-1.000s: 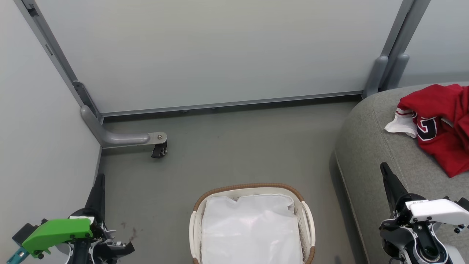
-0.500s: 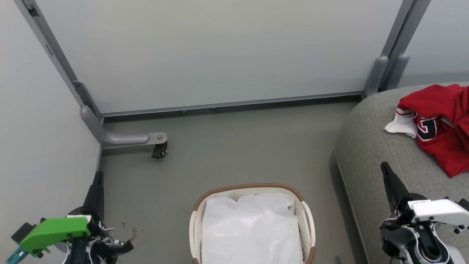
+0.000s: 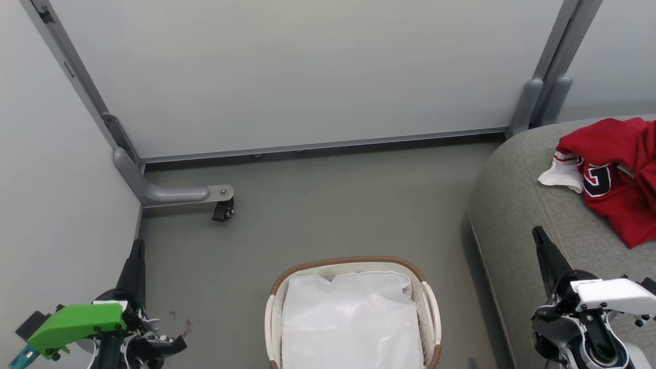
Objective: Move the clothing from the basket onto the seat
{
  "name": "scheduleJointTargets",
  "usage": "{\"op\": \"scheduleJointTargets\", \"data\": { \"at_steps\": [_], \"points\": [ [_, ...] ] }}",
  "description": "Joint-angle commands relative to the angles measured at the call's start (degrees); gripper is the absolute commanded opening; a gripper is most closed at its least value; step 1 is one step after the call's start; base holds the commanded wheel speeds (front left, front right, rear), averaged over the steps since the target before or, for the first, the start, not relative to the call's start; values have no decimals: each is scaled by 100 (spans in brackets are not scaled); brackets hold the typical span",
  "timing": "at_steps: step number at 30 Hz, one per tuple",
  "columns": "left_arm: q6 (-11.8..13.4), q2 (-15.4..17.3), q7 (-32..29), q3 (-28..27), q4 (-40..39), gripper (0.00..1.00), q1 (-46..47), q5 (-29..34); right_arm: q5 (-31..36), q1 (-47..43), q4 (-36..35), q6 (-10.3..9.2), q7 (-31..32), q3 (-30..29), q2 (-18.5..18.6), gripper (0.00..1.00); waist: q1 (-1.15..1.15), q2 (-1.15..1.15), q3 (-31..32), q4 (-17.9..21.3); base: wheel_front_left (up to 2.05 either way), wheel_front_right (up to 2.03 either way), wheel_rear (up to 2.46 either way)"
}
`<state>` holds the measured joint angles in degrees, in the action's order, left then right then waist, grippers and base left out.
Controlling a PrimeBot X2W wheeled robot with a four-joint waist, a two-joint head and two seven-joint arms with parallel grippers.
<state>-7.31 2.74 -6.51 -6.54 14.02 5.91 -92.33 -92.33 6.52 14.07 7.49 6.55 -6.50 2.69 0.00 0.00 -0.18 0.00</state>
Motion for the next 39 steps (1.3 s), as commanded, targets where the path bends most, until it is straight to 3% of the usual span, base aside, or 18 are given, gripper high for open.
{"op": "scheduleJointTargets", "data": {
  "at_steps": [1,39],
  "points": [
    [-33,31,-27,-16,-8,0,59,-13,-18,-61,-18,0,17,-13,36,0,0,0,0,0,0,0,0],
    [-33,29,-27,-18,-9,0,59,-10,-18,-61,-17,0,17,-13,35,0,0,0,0,0,0,0,0]
  ]
}}
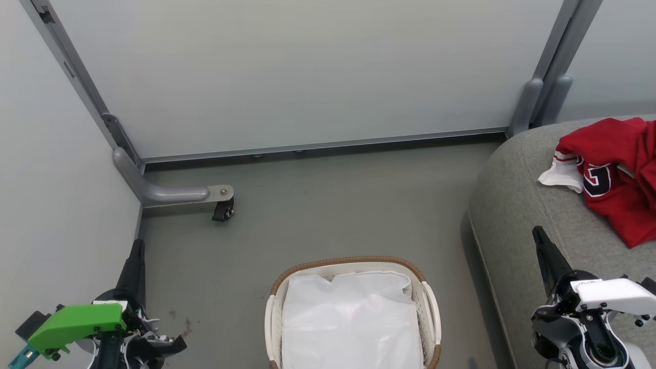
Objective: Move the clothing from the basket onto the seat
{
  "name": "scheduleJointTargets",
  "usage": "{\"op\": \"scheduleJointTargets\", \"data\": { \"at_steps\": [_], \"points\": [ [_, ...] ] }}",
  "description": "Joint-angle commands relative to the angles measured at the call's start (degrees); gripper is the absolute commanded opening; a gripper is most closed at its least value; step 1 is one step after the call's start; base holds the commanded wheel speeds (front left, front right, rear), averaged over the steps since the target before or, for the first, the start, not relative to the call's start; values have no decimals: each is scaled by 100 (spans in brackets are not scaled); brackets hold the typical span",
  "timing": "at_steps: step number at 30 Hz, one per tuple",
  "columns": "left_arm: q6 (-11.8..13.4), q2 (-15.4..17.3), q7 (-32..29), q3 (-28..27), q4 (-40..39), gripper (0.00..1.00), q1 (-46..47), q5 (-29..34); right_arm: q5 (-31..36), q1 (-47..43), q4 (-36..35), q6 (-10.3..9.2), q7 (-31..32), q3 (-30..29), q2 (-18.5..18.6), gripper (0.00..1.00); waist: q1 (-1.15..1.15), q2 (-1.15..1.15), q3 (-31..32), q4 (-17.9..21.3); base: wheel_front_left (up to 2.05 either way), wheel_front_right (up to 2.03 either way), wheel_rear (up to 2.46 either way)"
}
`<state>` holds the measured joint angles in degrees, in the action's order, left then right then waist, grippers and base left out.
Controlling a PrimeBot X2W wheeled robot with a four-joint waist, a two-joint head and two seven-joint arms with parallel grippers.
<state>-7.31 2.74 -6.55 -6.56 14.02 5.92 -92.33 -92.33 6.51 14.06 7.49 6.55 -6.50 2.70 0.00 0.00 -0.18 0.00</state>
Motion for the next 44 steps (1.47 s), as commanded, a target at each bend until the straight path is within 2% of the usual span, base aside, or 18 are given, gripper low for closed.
{"op": "scheduleJointTargets", "data": {
  "at_steps": [1,44],
  "points": [
    [-33,29,-22,-16,-10,0,58,-10,-18,-61,-16,0,17,-13,34,0,0,0,0,0,0,0,0],
    [-33,27,-24,-18,-10,0,59,-8,-19,-61,-16,0,16,-12,35,0,0,0,0,0,0,0,0]
  ]
}}
